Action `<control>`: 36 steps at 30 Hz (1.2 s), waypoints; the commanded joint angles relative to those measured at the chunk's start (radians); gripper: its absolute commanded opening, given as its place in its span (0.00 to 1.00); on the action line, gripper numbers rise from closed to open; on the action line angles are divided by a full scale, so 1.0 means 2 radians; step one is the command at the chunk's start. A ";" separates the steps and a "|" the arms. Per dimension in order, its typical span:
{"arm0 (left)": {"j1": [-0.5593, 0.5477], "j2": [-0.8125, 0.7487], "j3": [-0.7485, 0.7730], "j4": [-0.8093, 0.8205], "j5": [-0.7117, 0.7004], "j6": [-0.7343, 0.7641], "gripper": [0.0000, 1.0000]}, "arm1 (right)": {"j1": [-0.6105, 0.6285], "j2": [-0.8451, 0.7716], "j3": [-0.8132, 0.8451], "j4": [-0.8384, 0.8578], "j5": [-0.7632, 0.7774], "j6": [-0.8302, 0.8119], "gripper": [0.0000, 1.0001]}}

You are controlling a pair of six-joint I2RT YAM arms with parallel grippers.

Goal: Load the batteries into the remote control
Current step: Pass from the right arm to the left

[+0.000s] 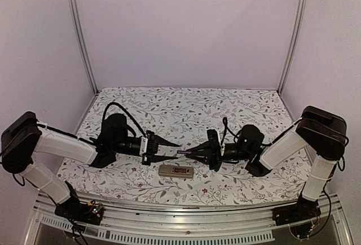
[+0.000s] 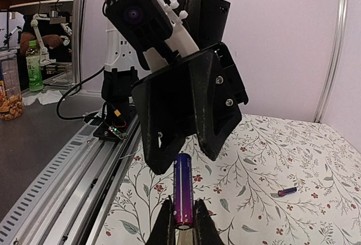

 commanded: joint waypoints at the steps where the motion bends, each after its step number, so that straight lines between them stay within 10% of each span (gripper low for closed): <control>1: -0.011 0.009 0.017 0.017 -0.016 -0.010 0.29 | -0.002 -0.005 0.009 -0.007 0.002 -0.001 0.00; 6: -0.014 0.009 0.019 -0.003 -0.026 -0.008 0.10 | -0.002 -0.005 0.007 -0.009 0.003 -0.002 0.00; 13: -0.014 0.008 0.025 -0.039 -0.037 -0.003 0.21 | -0.002 -0.006 0.009 -0.010 0.000 -0.003 0.00; 29: -0.015 0.003 0.031 -0.059 -0.048 0.008 0.00 | -0.002 -0.007 0.009 -0.015 0.006 -0.002 0.00; 33: -0.014 -0.010 0.063 -0.159 -0.081 0.004 0.00 | -0.002 -0.014 0.001 -0.043 0.033 -0.001 0.49; 36: -0.005 -0.019 0.097 -0.294 -0.116 0.013 0.00 | -0.004 -0.037 -0.007 -0.115 0.051 -0.038 0.66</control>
